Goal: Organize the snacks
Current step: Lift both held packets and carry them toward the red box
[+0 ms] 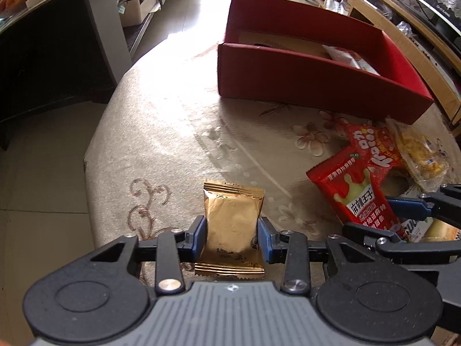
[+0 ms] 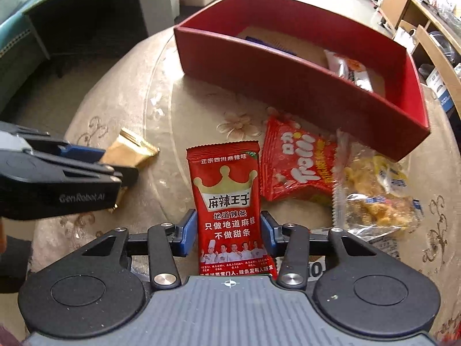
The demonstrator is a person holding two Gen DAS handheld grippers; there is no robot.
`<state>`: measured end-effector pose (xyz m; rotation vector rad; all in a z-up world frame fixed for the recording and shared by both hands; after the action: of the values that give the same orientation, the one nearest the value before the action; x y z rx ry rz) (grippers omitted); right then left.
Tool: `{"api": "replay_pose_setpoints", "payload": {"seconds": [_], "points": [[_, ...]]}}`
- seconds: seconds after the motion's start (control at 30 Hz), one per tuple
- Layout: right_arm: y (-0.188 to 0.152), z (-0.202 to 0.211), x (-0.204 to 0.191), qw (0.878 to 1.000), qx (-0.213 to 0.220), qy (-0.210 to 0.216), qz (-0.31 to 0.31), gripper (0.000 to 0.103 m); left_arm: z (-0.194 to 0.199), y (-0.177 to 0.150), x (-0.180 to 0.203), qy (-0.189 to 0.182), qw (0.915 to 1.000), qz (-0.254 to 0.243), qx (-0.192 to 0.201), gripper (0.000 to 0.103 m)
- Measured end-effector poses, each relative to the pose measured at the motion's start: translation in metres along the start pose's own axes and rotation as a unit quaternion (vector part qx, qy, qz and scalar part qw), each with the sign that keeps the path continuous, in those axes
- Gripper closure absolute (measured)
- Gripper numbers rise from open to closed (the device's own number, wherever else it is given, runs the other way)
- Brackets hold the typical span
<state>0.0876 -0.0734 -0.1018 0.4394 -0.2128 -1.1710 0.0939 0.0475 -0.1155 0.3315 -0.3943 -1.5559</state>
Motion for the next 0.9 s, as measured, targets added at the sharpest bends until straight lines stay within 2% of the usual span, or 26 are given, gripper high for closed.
{"api": "replay_pose_setpoints", "payload": {"seconds": [0.23,0.43,0.53,0.6,0.67,0.73,0.8,0.9], "points": [[-0.004,0.002,0.005,1.000,0.013,0.003,-0.008,0.050,0.010,0.005,0.009,0.003,0.9997,-0.016,0.016,0.073],[-0.006,0.000,0.006,1.000,0.011,0.004,-0.010,0.050,0.003,0.003,0.010,0.010,0.9996,-0.024,0.004,0.072],[-0.006,0.001,0.007,1.000,0.011,0.006,-0.013,0.050,0.000,0.002,0.009,0.011,0.9998,-0.019,-0.001,0.062],[-0.006,0.000,0.008,1.000,0.011,0.006,-0.016,0.050,-0.007,-0.001,0.008,0.015,0.9996,-0.019,-0.011,0.051],[-0.006,-0.001,0.010,1.000,0.009,0.004,-0.019,0.050,-0.012,-0.002,0.010,0.016,0.9996,-0.021,-0.012,0.049],[-0.007,-0.002,0.012,1.000,0.007,0.001,-0.021,0.050,-0.012,-0.002,0.012,0.023,0.9993,-0.028,-0.010,0.050],[-0.007,-0.003,0.014,1.000,0.007,0.000,-0.024,0.050,-0.011,-0.002,0.013,0.019,0.9994,-0.028,-0.009,0.062],[-0.006,0.000,0.016,1.000,0.010,0.001,-0.026,0.050,-0.008,-0.001,0.014,0.016,0.9995,-0.026,-0.007,0.068]]}}
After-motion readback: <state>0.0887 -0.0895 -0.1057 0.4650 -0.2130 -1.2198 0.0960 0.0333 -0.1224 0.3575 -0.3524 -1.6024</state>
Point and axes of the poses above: each gripper's, at about its wrist camera, not at the fingertips, and z roughly against the way its jaws point, x to its right, y to its top, the point moved 9 cm from there along -z, roughly the way its jaws point, and after that the axes turned 7 degrees about -z, right-handed, at the moved point
